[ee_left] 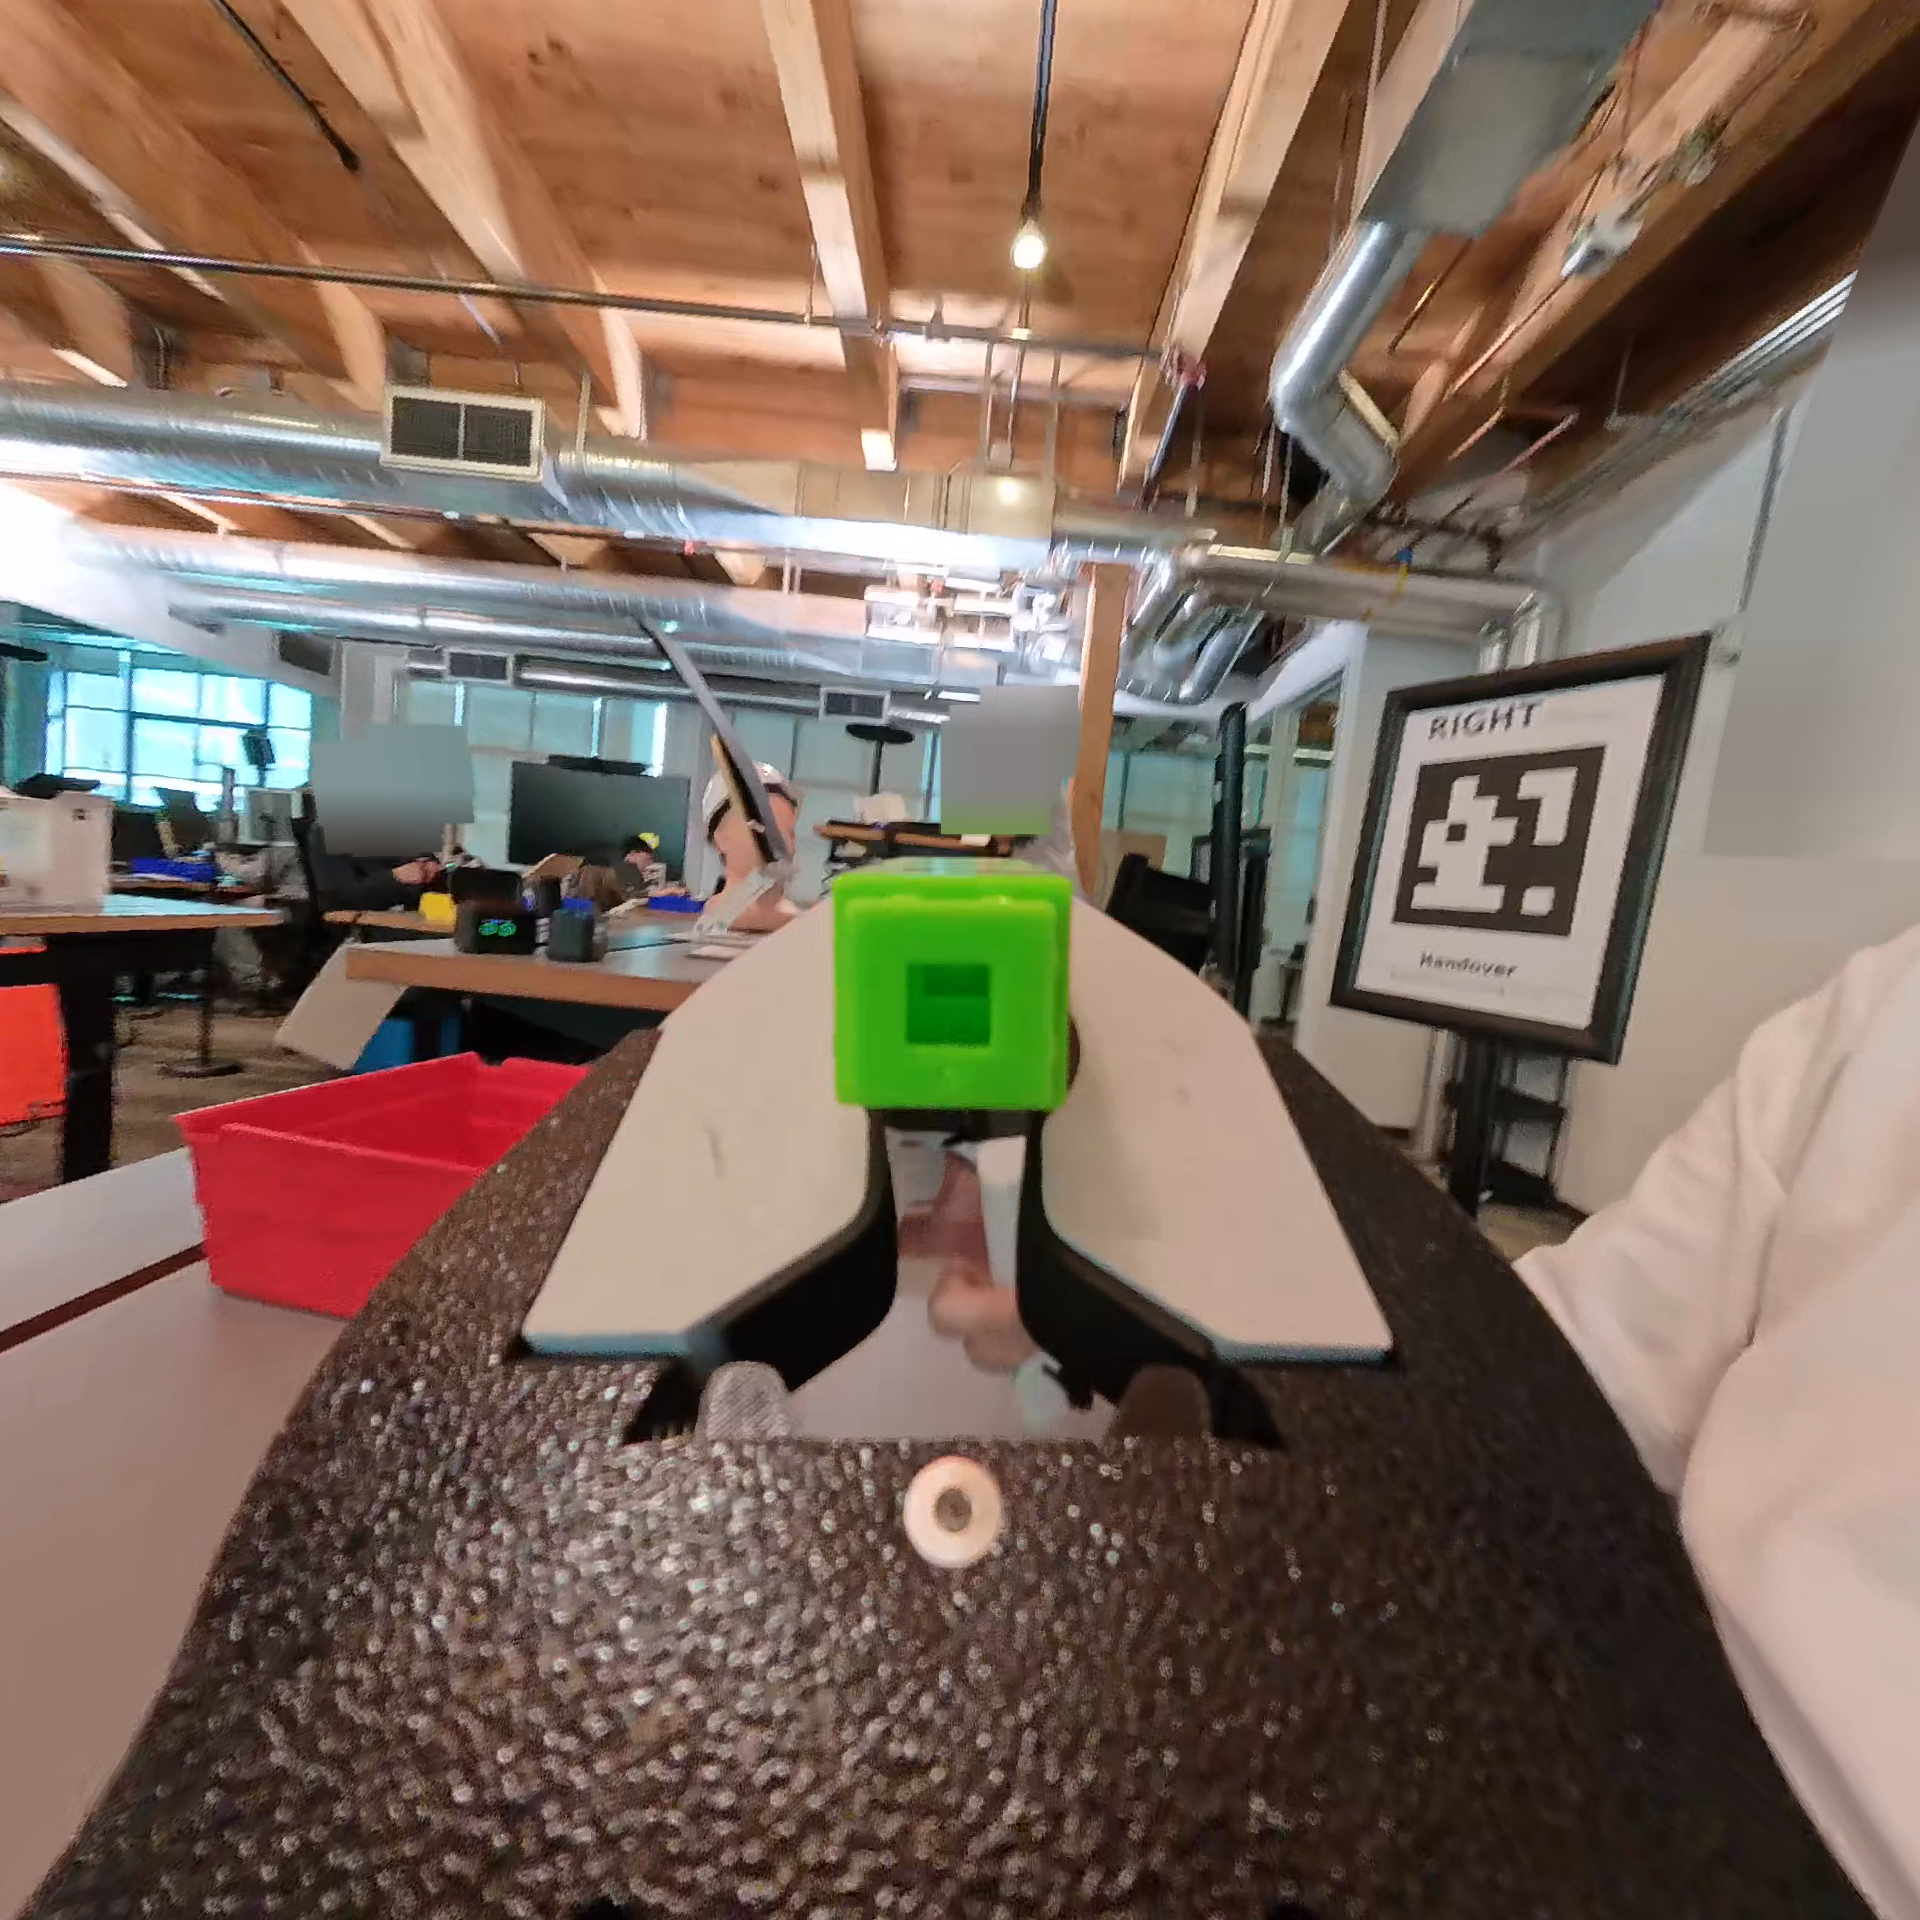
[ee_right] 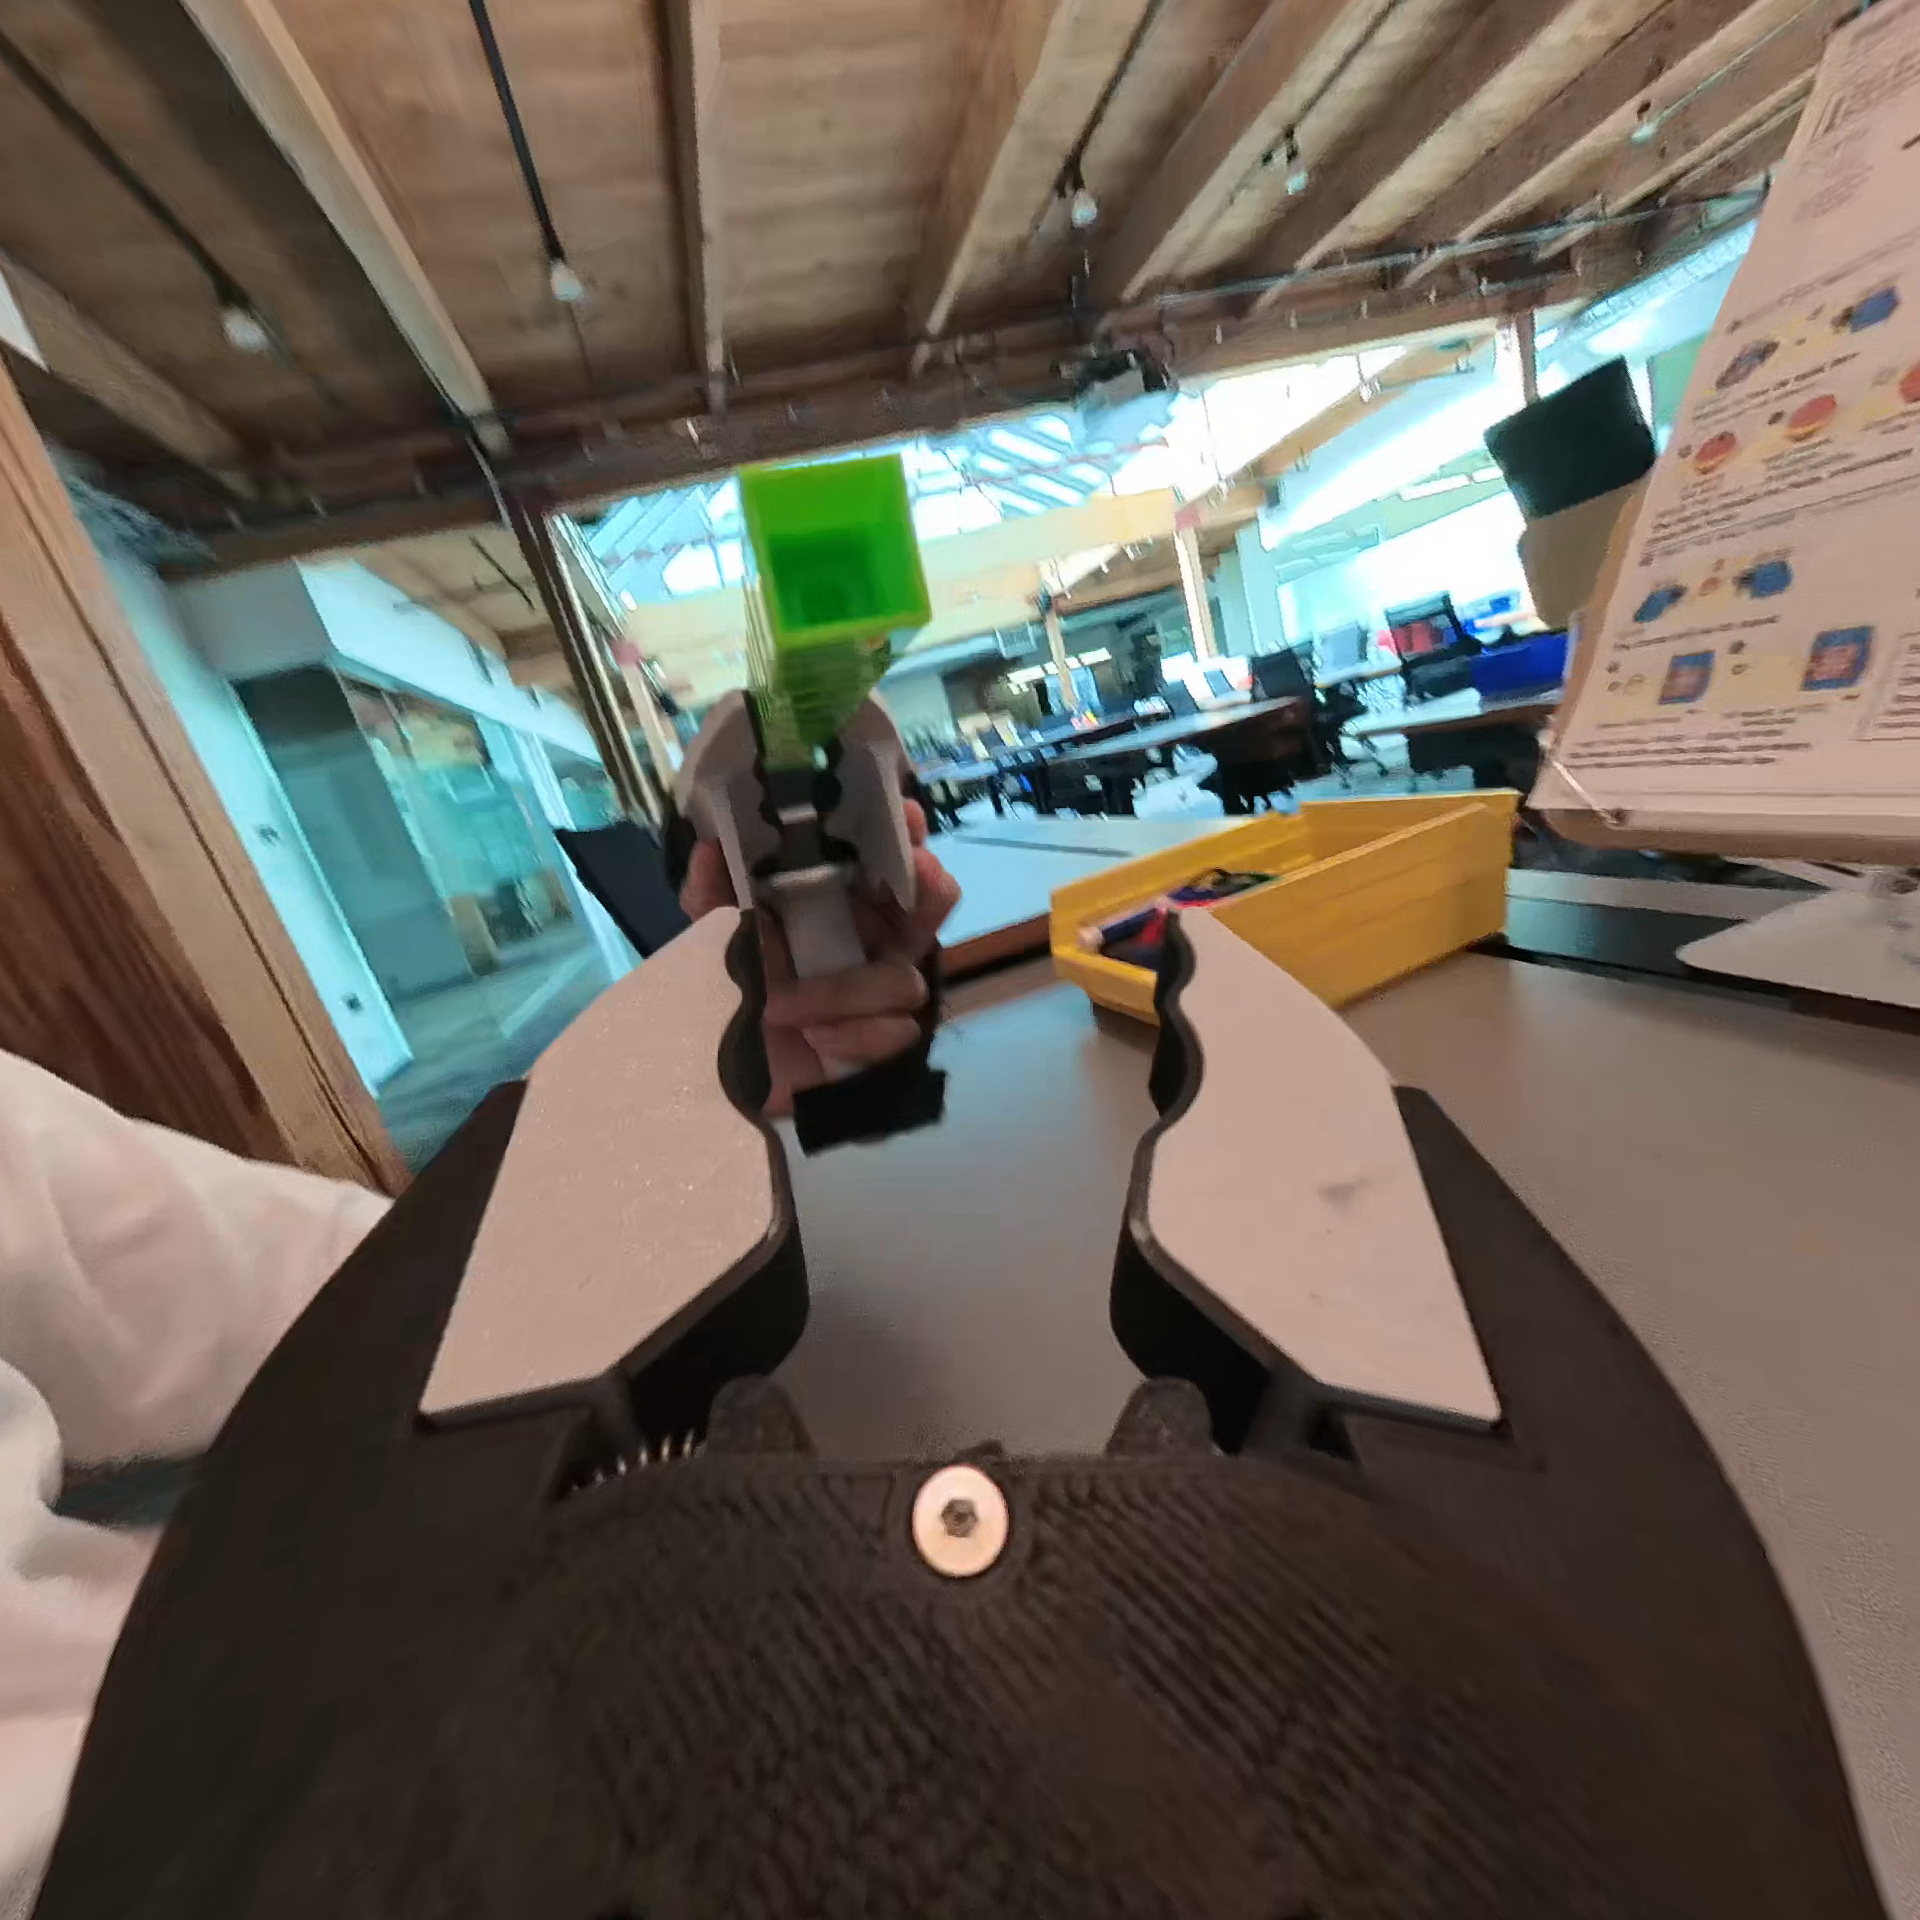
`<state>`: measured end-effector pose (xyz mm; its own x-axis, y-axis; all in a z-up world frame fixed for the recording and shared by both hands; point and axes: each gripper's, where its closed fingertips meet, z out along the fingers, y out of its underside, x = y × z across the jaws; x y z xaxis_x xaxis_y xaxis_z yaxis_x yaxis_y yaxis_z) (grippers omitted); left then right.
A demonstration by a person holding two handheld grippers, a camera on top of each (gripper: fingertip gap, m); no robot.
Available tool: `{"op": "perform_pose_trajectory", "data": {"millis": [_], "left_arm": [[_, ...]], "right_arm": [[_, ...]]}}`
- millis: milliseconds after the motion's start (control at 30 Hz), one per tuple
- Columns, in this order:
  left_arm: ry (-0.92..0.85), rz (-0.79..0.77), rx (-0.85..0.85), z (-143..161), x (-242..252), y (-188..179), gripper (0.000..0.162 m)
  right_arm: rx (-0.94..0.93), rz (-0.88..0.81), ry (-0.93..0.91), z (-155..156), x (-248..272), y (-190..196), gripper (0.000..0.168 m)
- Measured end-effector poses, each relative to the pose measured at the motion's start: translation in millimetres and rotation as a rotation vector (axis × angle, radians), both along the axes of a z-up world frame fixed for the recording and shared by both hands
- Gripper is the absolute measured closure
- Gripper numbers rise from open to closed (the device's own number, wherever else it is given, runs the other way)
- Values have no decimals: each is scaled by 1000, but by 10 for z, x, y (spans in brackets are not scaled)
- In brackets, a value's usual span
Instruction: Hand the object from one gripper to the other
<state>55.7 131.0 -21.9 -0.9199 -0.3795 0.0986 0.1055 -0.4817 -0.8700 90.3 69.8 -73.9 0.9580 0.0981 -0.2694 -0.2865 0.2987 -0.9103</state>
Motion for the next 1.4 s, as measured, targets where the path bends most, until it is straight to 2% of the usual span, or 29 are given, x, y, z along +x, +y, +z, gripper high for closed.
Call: {"op": "perform_pose_trajectory", "data": {"millis": [100,267,300,467,700,800,900,1033,1100,1167,1267,1400], "left_arm": [[7,-30,-77,-25,14,-107,140],[30,-75,-132,-180,51,-324,140],[36,-94,-147,-181,43,-343,140],[43,-69,-8,-307,69,-445,138],[9,105,341,-619,224,-382,110],[0,189,434,-669,296,-226,94],[-17,217,506,-634,258,-106,90],[1,123,630,-685,85,-210,101],[-6,83,714,-806,34,-288,120],[-21,48,752,-896,0,-352,125],[-8,-7,744,-951,-30,-430,138],[33,16,648,-862,65,-423,140]], "right_arm": [[99,42,11,127,-198,136,103],[191,-46,-35,304,-300,152,134],[189,-78,-41,299,-261,134,147],[164,-66,-81,328,-240,66,149],[124,-140,-117,424,-70,-167,149],[37,-160,-149,367,-15,-183,149],[-79,-129,-207,243,-49,-146,149],[-212,-48,-283,48,-181,-49,149],[-264,3,-311,-44,-275,13,149],[-307,26,-330,-123,-327,63,149],[-310,48,-319,-144,-373,106,149],[-259,-44,-330,-63,-288,106,149]]}}
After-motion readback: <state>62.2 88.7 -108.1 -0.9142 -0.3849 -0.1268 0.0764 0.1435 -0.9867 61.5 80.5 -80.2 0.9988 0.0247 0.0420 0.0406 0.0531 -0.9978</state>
